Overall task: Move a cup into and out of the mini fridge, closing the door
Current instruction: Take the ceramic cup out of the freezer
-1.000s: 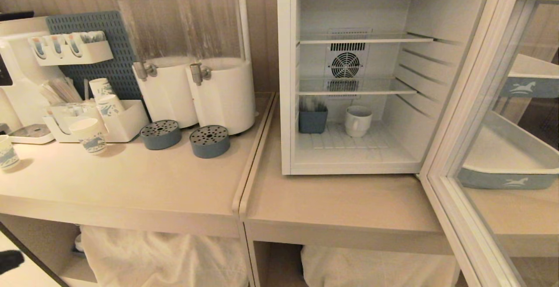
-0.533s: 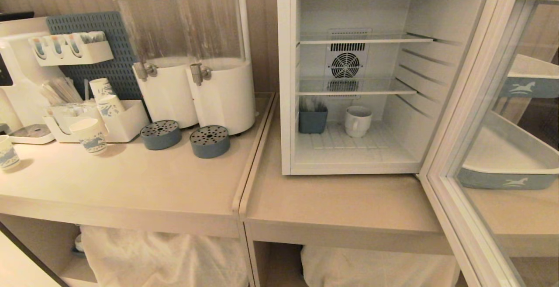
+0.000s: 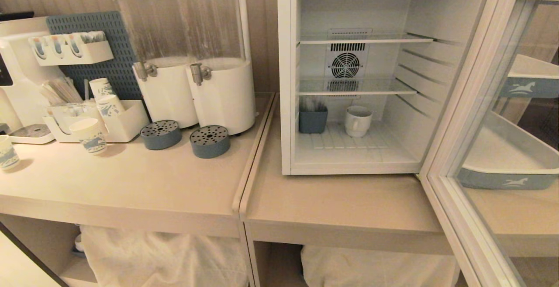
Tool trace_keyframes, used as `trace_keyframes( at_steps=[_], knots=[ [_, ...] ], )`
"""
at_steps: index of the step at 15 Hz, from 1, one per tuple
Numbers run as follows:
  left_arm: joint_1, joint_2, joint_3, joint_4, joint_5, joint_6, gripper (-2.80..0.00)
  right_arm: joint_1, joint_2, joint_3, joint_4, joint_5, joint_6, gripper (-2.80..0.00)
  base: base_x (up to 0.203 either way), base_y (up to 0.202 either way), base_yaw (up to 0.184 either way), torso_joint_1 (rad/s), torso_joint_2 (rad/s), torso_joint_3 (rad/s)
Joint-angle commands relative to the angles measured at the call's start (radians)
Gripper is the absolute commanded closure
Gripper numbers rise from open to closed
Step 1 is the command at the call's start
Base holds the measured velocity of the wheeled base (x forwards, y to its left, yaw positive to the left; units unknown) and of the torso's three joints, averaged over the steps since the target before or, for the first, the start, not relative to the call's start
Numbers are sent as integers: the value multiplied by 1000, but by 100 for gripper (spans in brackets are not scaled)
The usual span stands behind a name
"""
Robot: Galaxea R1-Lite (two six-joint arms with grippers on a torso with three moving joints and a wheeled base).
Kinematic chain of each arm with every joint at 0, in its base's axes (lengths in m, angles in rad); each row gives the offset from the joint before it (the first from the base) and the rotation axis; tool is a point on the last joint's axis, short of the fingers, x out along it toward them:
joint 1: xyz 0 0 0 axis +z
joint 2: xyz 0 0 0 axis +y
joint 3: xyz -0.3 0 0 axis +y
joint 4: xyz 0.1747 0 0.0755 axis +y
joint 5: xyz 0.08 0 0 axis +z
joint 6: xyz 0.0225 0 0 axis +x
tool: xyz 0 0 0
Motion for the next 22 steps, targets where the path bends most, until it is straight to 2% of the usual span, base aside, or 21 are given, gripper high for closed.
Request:
trace_keyframes(
  at_steps=[1,3,4,5,6,7,9,10,13,14,15,16,17,19,20,21,22],
  knots=[
    [62,-59,-7,39,-3,0,0,0,1,0,1,1,-1,0,0,0,0,0,0,0],
    [77,-67,-39,141,45,-7,0,0,1,0,1,-1,-1,0,0,0,0,0,0,0],
    [78,-68,-52,187,115,-30,0,0,1,0,1,-1,-1,0,0,0,0,0,0,0],
    [79,-68,-80,203,180,-86,0,0,1,0,1,-1,-1,0,0,0,0,0,0,0],
    [92,-67,-110,212,214,-126,0,0,1,0,2,-1,-3,0,0,0,0,0,0,0],
    [152,-69,-126,221,222,-132,0,0,1,0,1,-1,-3,0,0,0,0,0,0,0],
    [257,-90,-146,274,202,-100,0,0,1,0,2,-1,0,0,0,0,0,0,0,0],
    [277,-117,-147,327,179,-75,0,0,1,0,3,-1,0,0,0,0,0,0,0,0],
    [250,-265,-58,388,155,-20,0,0,1,0,3,-1,0,0,0,0,0,0,0,0],
    [247,-305,27,388,180,20,0,0,1,0,1,-1,2,0,0,0,0,0,0,0],
    [245,-323,108,366,231,35,0,0,1,0,3,-1,2,0,0,0,0,0,0,0],
    [244,-332,204,281,287,39,0,0,1,0,1,-1,2,0,0,0,0,0,0,0],
    [243,-336,312,146,341,43,0,0,1,2,1,-1,3,0,0,0,0,0,0,0],
    [242,-341,562,-211,429,67,0,0,1,2,1,-1,3,0,0,0,0,0,0,0],
    [242,-343,657,-407,462,99,0,0,1,0,1,-1,3,0,0,0,0,0,0,0],
    [242,-344,718,-543,466,138,0,0,1,2,1,-1,3,0,0,0,0,0,0,0],
    [242,-346,744,-601,451,151,0,0,1,1,1,-1,3,0,0,0,0,0,0,0]
  ],
)
